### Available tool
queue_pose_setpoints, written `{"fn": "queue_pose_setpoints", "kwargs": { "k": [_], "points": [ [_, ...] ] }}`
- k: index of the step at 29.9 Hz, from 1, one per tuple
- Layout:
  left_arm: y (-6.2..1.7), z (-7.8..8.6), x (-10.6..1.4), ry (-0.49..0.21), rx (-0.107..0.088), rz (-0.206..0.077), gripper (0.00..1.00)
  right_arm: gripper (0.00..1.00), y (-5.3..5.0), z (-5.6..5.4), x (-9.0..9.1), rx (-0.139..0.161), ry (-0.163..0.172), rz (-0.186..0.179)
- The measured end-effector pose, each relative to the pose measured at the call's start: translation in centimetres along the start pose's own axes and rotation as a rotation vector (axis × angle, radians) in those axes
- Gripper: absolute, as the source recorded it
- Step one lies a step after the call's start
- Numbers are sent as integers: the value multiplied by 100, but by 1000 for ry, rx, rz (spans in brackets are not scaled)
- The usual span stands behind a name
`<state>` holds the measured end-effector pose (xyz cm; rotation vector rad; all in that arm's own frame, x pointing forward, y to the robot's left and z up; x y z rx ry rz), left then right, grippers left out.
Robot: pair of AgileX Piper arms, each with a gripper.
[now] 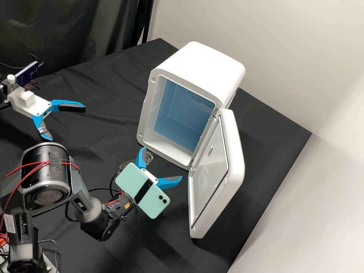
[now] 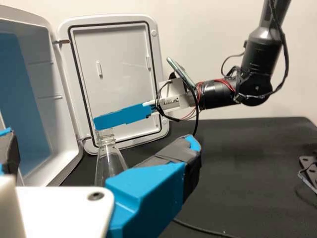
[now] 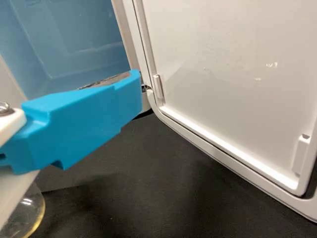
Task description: Take the flask out of the incubator
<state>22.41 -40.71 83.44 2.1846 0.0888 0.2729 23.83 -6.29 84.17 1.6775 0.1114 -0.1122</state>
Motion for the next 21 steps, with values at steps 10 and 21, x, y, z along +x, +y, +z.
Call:
{"fn": "queue_pose_setpoints", "kwargs": {
  "k": [10,21],
  "points": [
    [-13,0,-13,-1,-18,-6,100,100,95,-74,-43,19,16,45],
    [-13,0,-13,-1,-18,-6,100,100,154,-97,-135,64,-3,114]
  ]
}}
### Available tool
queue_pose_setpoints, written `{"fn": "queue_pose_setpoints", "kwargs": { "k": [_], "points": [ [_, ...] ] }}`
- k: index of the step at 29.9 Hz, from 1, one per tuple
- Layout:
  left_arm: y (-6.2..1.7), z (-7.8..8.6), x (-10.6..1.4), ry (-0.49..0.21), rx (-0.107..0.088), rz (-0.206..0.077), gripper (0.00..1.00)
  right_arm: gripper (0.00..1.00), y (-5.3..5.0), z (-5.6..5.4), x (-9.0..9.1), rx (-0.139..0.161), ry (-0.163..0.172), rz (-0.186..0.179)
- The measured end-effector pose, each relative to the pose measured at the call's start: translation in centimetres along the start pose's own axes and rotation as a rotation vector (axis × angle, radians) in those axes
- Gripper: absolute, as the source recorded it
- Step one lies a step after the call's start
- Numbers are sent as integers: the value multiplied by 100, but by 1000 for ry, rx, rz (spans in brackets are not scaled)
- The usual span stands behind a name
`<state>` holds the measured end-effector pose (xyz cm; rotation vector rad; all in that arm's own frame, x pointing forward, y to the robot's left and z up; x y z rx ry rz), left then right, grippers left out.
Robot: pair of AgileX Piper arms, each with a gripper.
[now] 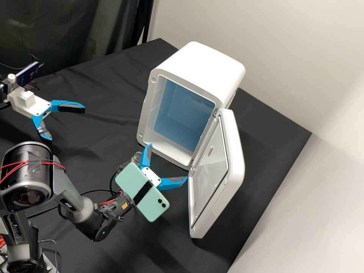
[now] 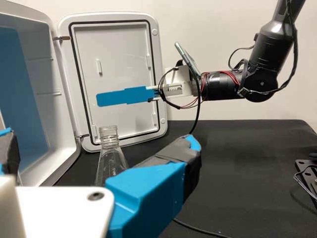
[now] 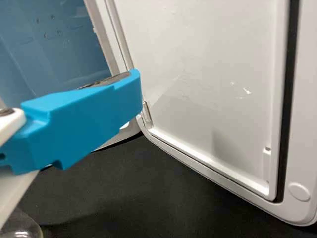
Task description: Take the flask out of the incubator
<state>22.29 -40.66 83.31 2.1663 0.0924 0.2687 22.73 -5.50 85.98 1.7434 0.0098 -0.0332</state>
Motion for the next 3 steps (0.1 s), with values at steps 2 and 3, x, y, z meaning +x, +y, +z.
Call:
{"fn": "queue_pose_setpoints", "kwargs": {
  "k": [2,3],
  "points": [
    [0,0,0,0,0,0,100,100,19,11,-10,20,-5,8],
    [0,0,0,0,0,0,100,100,24,14,-13,24,-6,10]
  ]
}}
